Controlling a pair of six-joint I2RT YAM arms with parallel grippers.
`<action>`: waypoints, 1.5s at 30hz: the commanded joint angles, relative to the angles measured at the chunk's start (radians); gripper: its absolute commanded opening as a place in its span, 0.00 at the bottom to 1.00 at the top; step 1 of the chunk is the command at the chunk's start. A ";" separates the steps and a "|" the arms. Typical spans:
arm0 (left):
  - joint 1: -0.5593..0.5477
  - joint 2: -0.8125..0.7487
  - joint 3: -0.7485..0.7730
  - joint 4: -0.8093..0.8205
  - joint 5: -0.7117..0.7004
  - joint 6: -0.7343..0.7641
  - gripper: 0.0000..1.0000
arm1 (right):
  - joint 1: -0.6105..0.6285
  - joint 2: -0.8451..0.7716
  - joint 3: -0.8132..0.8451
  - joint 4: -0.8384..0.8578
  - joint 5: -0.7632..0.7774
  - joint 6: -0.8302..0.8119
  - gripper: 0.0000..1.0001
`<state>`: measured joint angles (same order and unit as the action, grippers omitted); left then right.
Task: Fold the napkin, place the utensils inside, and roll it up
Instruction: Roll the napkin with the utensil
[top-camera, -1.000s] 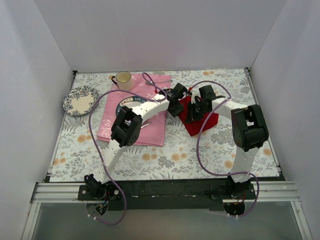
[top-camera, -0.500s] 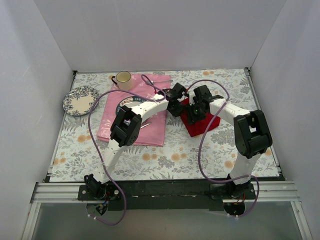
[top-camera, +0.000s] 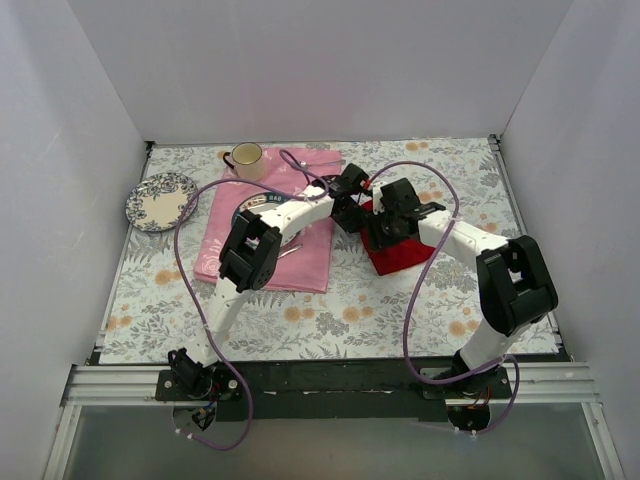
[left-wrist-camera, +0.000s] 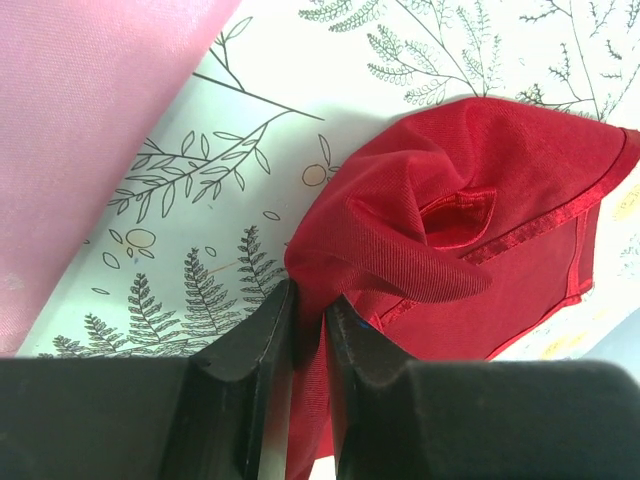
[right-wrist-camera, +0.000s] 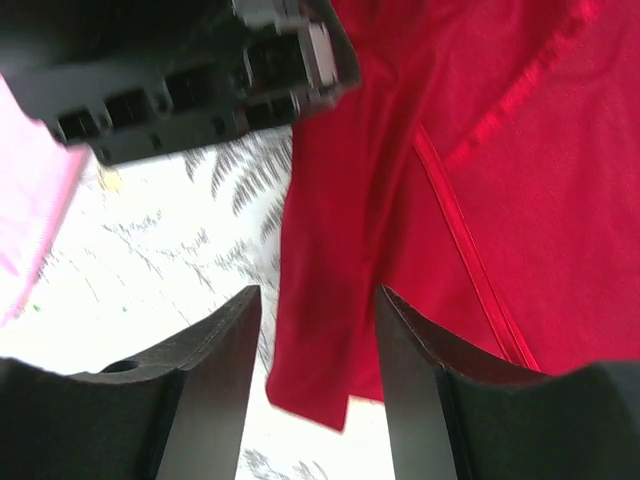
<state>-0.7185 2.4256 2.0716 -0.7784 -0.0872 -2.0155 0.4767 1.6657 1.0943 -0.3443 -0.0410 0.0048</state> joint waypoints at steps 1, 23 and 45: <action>-0.013 0.032 -0.018 -0.107 0.010 -0.020 0.00 | 0.031 0.029 -0.023 0.143 -0.019 0.066 0.56; -0.010 0.001 -0.076 -0.065 0.055 -0.051 0.00 | 0.057 0.111 -0.148 0.237 0.131 0.190 0.50; -0.004 -0.106 -0.205 0.022 0.086 -0.075 0.00 | 0.062 0.157 -0.243 0.261 0.195 0.209 0.01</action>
<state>-0.6998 2.3573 1.9224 -0.6521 -0.0147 -2.0235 0.5400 1.7416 0.9192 0.0540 0.1513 0.2298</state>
